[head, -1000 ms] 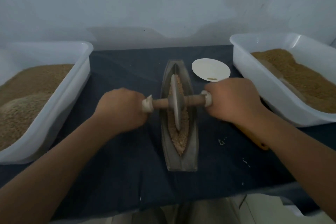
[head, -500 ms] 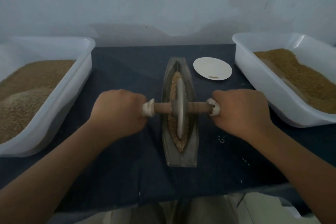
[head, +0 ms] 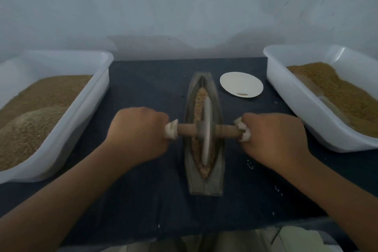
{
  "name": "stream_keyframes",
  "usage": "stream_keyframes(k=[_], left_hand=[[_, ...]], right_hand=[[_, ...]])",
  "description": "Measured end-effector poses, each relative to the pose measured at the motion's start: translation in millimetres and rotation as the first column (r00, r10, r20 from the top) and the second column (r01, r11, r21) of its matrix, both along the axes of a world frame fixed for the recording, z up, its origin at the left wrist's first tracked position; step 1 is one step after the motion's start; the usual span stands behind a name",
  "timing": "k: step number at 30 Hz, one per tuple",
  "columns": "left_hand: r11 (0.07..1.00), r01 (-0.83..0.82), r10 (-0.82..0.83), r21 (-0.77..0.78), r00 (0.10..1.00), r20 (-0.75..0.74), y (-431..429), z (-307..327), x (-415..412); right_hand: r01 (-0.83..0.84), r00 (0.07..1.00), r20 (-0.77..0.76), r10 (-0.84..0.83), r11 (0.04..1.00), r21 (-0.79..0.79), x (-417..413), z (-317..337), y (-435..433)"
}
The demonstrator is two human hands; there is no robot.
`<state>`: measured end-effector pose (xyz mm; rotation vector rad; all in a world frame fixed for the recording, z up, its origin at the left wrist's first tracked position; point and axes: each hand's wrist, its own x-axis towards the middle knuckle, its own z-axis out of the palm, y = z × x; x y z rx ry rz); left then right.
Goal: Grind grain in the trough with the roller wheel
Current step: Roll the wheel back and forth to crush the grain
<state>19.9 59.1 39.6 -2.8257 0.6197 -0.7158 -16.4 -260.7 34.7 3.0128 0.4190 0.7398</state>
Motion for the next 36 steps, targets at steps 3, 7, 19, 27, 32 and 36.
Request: stream_keyframes(k=[3,7,19,27,32,36], left_hand=[[0.999,-0.038,0.039,0.018,0.998,-0.040,-4.9,-1.6,18.4],[0.985,-0.170,0.165,-0.014,0.970,-0.180,-39.0,23.1,80.7],[1.000,0.021,-0.021,-0.010,1.000,0.007,-2.8,0.7,6.8],[0.982,-0.178,0.159,-0.064,0.960,-0.232,-42.6,29.6,87.7],[1.000,-0.025,0.024,-0.017,0.998,-0.051,-9.3,3.5,12.7],[0.988,-0.030,0.024,-0.151,0.999,-0.042,1.6,-18.5,11.7]], right_hand=[[0.049,0.999,0.008,-0.049,0.998,-0.027,22.7,-3.4,-0.5],[0.171,0.982,-0.084,-0.170,0.985,0.016,90.8,2.0,8.0],[0.049,0.999,-0.008,-0.049,0.999,0.011,12.7,-8.4,-5.0],[0.174,0.973,-0.149,-0.175,0.985,-0.016,102.3,22.2,14.7],[0.086,0.996,0.012,-0.086,0.996,0.005,17.2,-3.0,0.4],[0.044,0.994,0.104,-0.039,0.998,-0.049,28.5,0.6,3.1]])
